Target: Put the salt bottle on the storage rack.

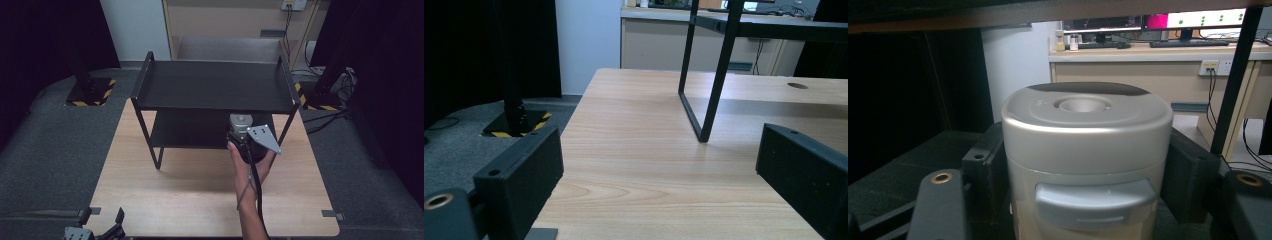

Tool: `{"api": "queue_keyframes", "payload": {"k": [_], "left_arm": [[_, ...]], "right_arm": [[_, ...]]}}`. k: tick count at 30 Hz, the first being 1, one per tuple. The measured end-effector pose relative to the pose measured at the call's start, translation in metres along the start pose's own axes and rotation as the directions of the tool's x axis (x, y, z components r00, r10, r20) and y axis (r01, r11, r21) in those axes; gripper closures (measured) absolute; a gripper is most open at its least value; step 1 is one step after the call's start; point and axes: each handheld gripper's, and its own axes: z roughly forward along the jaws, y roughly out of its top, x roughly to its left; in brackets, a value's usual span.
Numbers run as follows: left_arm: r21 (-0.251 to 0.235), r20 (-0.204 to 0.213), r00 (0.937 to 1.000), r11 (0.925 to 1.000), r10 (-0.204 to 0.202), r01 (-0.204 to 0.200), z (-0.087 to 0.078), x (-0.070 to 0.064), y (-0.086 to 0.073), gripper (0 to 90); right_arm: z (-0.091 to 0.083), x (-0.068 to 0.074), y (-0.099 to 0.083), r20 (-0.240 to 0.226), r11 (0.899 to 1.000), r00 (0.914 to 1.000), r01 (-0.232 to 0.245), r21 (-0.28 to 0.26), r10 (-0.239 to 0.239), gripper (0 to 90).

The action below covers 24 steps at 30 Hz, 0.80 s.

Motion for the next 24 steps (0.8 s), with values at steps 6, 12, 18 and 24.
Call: {"api": "queue_keyframes", "payload": {"k": [6, 12, 18, 24], "left_arm": [[0.004, 0.004, 1.0, 1.0, 0.002, -0.002, 0.001, -0.001, -0.001, 3.6], [0.002, 0.006, 1.0, 1.0, 0.0, 0.0, 0.0, -0.001, 0.0, 3.6], [0.003, 0.008, 1.0, 1.0, 0.0, 0.0, 0.0, -0.001, 0.0, 3.6], [0.0, 0.009, 1.0, 1.0, -0.003, 0.003, -0.001, 0.0, -0.001, 3.6]], "right_arm": [[0.007, 0.002, -0.001, 0.01, 1.0, 0.9999, 0.011, -0.004, -0.011, 31.8], [0.018, 0.004, 0.002, 0.023, 1.0, 0.9993, 0.029, 0.002, -0.029, 31.8], [0.027, 0.005, 0.001, 0.037, 0.999, 0.9988, 0.034, -0.003, -0.034, 31.8], [0.034, 0.004, 0.002, 0.042, 0.999, 0.9985, 0.035, -0.002, -0.035, 31.8]]}}
